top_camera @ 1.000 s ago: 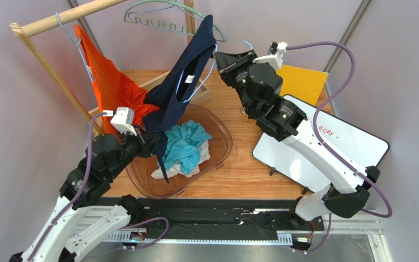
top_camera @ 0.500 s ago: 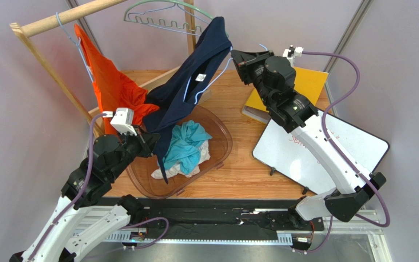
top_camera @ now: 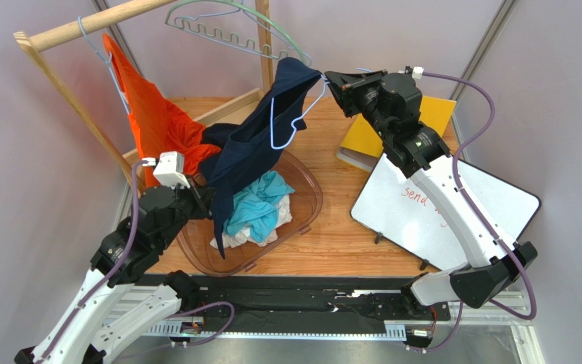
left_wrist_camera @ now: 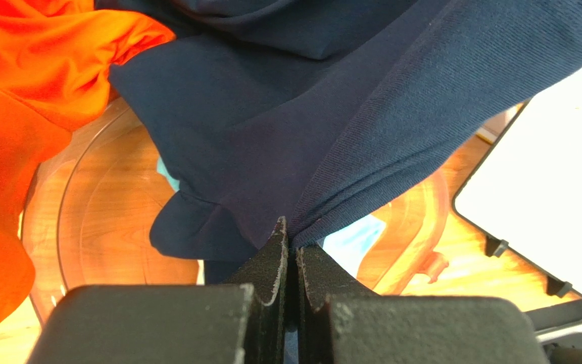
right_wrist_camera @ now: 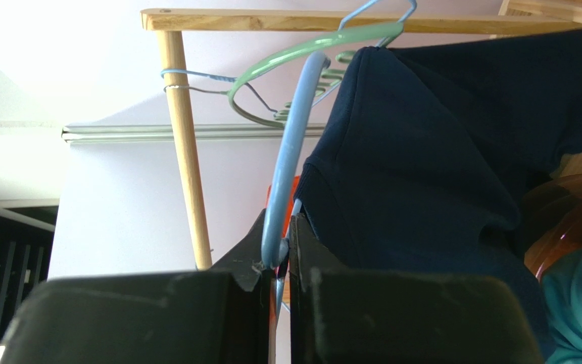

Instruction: Remove the t-shirt from the hanger

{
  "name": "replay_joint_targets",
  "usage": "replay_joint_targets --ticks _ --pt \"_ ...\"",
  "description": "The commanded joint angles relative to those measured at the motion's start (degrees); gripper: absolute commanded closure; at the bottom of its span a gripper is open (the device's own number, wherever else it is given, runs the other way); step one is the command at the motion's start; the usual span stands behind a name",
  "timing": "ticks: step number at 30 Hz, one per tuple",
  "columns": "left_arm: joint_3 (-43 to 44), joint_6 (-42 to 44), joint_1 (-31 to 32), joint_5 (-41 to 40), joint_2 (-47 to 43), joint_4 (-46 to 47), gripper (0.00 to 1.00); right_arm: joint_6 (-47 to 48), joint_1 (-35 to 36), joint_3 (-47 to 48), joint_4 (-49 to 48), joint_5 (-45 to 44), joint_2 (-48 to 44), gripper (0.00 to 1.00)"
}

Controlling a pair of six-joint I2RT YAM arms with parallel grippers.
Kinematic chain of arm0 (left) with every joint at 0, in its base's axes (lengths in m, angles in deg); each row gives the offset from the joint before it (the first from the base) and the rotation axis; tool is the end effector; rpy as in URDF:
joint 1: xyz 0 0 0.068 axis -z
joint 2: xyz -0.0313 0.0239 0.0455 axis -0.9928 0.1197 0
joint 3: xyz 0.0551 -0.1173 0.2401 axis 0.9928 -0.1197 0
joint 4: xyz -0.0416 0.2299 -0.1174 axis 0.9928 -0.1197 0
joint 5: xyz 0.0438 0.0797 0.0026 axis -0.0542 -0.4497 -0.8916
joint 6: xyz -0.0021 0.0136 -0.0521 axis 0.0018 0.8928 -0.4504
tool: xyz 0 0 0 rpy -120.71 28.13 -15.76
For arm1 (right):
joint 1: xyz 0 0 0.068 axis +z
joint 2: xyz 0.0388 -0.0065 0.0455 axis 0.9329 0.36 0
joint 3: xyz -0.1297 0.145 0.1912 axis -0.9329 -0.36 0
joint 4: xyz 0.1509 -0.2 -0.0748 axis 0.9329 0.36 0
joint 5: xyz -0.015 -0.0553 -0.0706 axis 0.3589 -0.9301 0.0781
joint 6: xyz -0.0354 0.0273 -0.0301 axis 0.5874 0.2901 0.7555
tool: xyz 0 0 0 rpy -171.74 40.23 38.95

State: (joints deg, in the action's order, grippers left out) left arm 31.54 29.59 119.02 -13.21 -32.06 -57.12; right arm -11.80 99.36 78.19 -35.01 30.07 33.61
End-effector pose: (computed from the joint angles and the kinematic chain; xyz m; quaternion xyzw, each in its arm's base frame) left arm 0.0918 -0.0519 0.3689 -0.0648 0.8128 -0.1982 0.5439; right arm 0.2678 0.1499 0.4781 0.3958 0.6278 0.5280 0.4128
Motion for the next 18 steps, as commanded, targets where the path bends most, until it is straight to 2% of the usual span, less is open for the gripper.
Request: replay_joint_targets --ticks 1,9,13,18 --pt "2.97 1.35 -0.22 -1.06 3.21 -0.07 1.0 2.6 -1.37 2.11 -6.33 5.54 -3.04 1.0" --pt "14.22 5.75 -0.48 0.35 15.15 4.95 1.0 12.62 -1.19 -3.94 -3.07 21.53 -4.88 1.0" --pt "23.26 8.39 -2.67 1.57 21.75 6.0 1.0 19.81 -0.4 -5.62 -1.32 25.68 -5.15 1.0" --pt "27.77 9.27 -7.33 5.27 28.17 8.11 1.0 27.3 0.39 -7.89 3.34 27.0 -7.94 1.0"
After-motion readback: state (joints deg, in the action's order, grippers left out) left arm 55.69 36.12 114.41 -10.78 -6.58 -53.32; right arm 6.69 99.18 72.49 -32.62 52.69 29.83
